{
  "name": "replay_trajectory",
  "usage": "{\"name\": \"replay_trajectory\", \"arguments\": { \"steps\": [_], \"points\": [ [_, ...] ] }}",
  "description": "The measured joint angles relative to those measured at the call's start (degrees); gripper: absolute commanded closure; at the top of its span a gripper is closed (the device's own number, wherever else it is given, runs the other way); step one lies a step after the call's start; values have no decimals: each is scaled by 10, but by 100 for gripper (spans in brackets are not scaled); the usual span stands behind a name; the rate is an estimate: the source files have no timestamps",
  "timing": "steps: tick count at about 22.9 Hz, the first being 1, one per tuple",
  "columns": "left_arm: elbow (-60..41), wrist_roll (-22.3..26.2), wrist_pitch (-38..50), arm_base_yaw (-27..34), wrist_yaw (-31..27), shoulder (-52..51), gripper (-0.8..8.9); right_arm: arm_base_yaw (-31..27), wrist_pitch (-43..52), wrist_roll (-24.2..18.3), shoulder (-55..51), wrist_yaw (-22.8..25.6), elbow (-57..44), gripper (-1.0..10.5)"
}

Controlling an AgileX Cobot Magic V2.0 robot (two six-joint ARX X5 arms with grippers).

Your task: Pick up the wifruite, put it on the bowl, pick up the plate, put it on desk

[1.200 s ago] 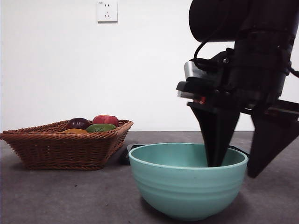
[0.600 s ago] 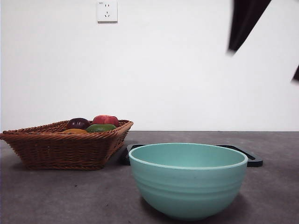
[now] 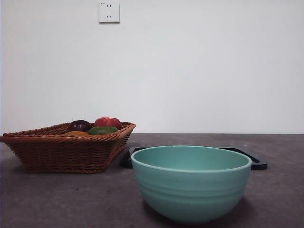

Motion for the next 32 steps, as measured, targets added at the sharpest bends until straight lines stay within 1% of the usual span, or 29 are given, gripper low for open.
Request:
{"name": "replay_trajectory", "arguments": {
  "steps": [3,8,11,16,17,18,19,20,21,22,23,24,25,32],
  "points": [
    [0,0,0,0,0,0,188,0,-36,-13,-14,7,30,381],
    [0,0,0,0,0,0,188,0,-66,-61,-14,9,103,381],
    [0,0,0,0,0,0,189,0,-74,-86,-14,10,124,381],
    [0,0,0,0,0,0,212,0,-74,-94,-14,10,133,381],
    [0,0,0,0,0,0,237,0,-74,-94,-14,10,133,381],
    [0,0,0,0,0,0,280,0,-74,-94,-14,10,133,382],
    [0,0,0,0,0,0,338,0,-74,-94,-14,10,133,412],
    [0,0,0,0,0,0,406,0,-74,-94,-14,10,133,487],
    [0,0,0,0,0,0,510,0,-74,-94,-14,10,133,623],
    [0,0,0,0,0,0,643,0,-74,-94,-14,10,133,790],
    [0,0,0,0,0,0,761,0,-74,-94,-14,10,133,904],
    [0,0,0,0,0,0,809,0,-74,-94,-14,9,133,938],
    [0,0,0,0,0,0,793,0,-74,-94,-14,9,133,931],
    [0,-1,0,0,0,0,793,0,-74,-94,-14,8,133,931]
  ]
}}
